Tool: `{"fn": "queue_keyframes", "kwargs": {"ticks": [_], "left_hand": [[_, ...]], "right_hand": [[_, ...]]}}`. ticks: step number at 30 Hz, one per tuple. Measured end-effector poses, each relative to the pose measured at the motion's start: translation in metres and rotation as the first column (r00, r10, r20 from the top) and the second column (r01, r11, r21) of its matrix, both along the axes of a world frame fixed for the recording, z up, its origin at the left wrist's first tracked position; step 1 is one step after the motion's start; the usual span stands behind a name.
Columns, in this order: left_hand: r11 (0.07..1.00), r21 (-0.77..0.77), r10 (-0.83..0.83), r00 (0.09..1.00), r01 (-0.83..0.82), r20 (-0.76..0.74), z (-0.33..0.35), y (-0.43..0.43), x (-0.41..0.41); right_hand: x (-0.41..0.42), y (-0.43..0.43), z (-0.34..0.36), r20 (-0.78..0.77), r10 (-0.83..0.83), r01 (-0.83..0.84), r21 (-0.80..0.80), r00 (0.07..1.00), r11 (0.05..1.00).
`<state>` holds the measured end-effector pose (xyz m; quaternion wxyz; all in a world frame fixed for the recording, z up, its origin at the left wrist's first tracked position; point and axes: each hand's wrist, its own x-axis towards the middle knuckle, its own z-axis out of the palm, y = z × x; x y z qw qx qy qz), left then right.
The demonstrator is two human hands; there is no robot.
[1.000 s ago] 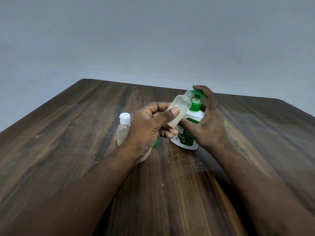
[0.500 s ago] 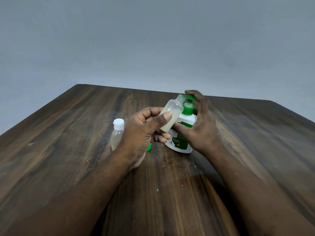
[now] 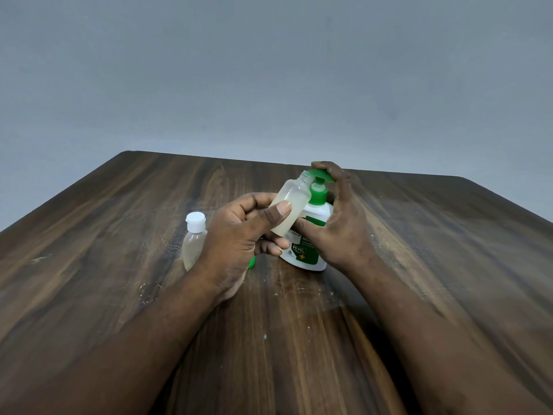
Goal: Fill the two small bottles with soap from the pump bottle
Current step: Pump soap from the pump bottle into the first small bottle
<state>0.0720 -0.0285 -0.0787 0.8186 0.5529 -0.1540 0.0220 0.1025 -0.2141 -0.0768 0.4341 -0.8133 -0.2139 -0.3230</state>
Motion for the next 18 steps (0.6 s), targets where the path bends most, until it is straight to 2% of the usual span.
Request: {"fn": "queue_keyframes", "kwargs": {"ticks": [18], "left_hand": [[1.0, 0.002, 0.02, 1.0, -0.02, -0.01, 0.0003, 0.0011, -0.0009]], "right_hand": [[0.0032, 0.0008, -0.0011, 0.038, 0.01, -0.01, 0.005, 0.999, 1.0]]}}
